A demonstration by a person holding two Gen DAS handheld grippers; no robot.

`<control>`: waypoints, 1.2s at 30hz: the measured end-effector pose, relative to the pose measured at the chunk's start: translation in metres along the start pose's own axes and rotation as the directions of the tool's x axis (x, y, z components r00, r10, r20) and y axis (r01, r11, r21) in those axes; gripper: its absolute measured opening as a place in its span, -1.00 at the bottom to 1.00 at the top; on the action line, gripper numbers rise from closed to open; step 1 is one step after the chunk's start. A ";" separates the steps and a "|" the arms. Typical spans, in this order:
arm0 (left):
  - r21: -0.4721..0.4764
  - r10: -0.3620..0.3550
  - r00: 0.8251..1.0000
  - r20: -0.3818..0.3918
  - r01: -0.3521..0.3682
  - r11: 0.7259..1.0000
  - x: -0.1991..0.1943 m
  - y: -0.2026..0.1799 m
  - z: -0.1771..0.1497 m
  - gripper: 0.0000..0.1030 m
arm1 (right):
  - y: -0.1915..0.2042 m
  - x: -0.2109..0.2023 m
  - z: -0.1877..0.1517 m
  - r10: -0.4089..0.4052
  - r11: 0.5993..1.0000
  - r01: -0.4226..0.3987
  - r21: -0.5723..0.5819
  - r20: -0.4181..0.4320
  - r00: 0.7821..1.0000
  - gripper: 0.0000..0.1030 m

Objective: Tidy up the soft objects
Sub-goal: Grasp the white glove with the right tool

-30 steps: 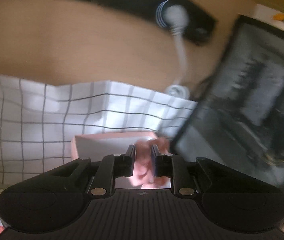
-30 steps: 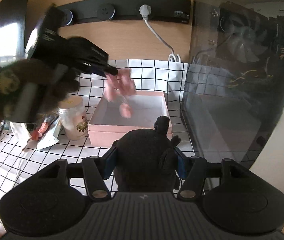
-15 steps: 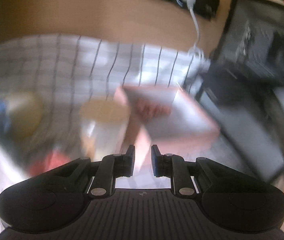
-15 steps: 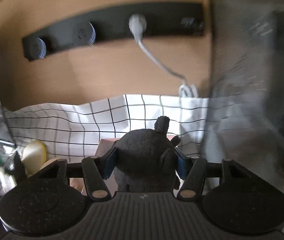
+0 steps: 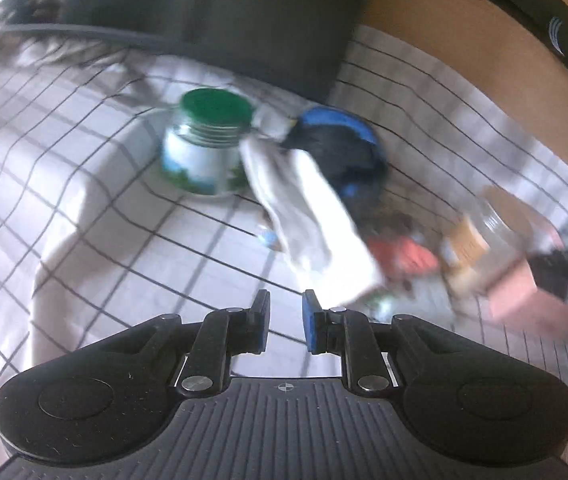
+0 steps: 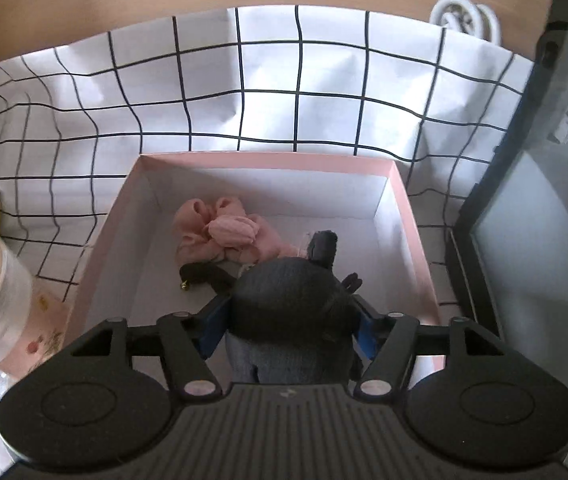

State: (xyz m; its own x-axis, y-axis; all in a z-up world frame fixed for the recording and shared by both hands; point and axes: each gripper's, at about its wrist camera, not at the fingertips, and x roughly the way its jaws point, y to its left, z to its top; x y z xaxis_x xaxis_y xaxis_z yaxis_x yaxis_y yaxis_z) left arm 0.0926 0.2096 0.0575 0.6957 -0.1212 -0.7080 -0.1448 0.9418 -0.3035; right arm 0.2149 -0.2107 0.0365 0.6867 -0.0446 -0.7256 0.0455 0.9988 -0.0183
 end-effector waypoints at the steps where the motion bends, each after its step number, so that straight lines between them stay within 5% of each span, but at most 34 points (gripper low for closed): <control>1: -0.022 -0.002 1.000 -0.001 0.002 1.000 0.003 0.003 0.003 -0.63 | 0.000 -0.009 -0.003 -0.004 1.000 0.005 -0.004 0.027 1.000 0.55; 6: 0.006 -0.026 1.000 0.000 0.026 1.000 0.015 -0.008 0.012 -0.63 | 0.006 -0.065 -0.017 0.003 0.998 0.008 -0.067 0.155 0.988 0.63; 11: 0.016 -0.069 0.998 -0.005 0.069 0.997 0.020 -0.013 0.015 -0.63 | 0.044 -0.114 -0.045 0.112 0.976 -0.061 -0.208 0.245 0.963 0.63; 21: 0.003 -0.071 0.997 -0.043 0.071 0.997 0.009 0.020 0.012 -0.63 | 0.179 -0.085 -0.083 0.348 0.847 -0.264 -0.461 0.105 0.932 0.63; 29: -0.023 -0.060 0.997 -0.054 0.059 0.998 -0.018 0.059 0.005 -0.63 | 0.272 -0.052 -0.091 0.385 0.725 -0.260 -0.638 0.062 0.921 0.63; 31: -0.033 -0.051 0.997 -0.050 0.049 0.998 -0.024 0.068 0.002 -0.63 | 0.285 -0.044 -0.094 0.383 0.706 -0.270 -0.655 0.033 0.923 0.52; 36: -0.071 -0.023 0.999 -0.042 0.020 0.997 -0.032 0.085 -0.001 -0.63 | 0.295 -0.042 -0.096 0.389 0.701 -0.325 -0.634 -0.042 0.920 -0.56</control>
State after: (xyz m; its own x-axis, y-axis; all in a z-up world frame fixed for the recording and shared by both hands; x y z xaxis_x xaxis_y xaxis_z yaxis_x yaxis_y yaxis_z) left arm 0.0574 0.2928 0.0538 0.6689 -0.1558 -0.7268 -0.1806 0.9145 -0.3621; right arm 0.1294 0.0881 -0.0046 0.6193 0.3486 -0.7035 -0.6516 0.7281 -0.2128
